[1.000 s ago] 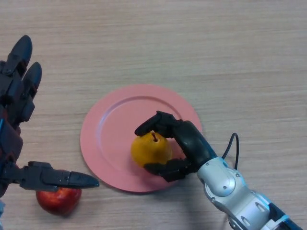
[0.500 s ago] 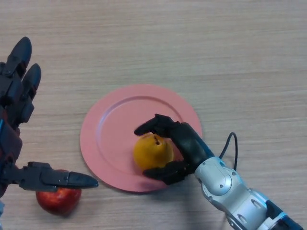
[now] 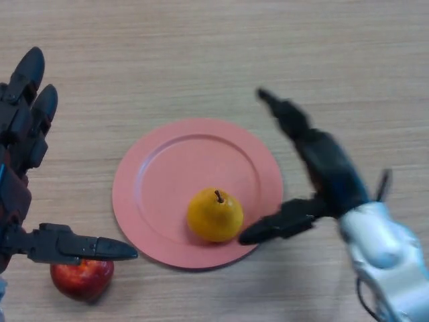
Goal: Pick up the yellow pear and place it on the plate
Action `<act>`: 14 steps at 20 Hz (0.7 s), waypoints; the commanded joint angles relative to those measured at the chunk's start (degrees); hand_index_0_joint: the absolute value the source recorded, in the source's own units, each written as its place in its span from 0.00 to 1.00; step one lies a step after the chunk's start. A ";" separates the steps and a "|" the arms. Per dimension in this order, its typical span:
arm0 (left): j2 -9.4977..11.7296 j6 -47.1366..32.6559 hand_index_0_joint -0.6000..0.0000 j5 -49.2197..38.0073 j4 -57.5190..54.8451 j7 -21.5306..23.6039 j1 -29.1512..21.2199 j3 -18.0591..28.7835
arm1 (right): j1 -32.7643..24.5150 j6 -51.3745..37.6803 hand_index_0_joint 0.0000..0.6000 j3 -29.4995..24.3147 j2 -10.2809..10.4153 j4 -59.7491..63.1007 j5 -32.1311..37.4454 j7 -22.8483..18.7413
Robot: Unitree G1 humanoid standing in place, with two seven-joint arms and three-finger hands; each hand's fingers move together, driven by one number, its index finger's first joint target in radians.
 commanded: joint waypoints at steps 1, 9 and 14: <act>1.85 -7.83 1.00 -1.29 -2.46 0.18 -1.51 3.02 | 1.54 -4.32 0.00 -5.96 0.19 -9.40 2.51 1.42; 2.94 -7.05 1.00 0.61 0.68 1.99 -4.36 -0.27 | 12.64 -7.23 0.00 -12.66 -1.89 -21.55 0.89 4.38; 3.16 -8.34 1.00 1.55 2.99 3.65 -5.49 -1.81 | 15.12 -6.46 0.00 -14.02 -1.57 -24.67 -0.22 4.97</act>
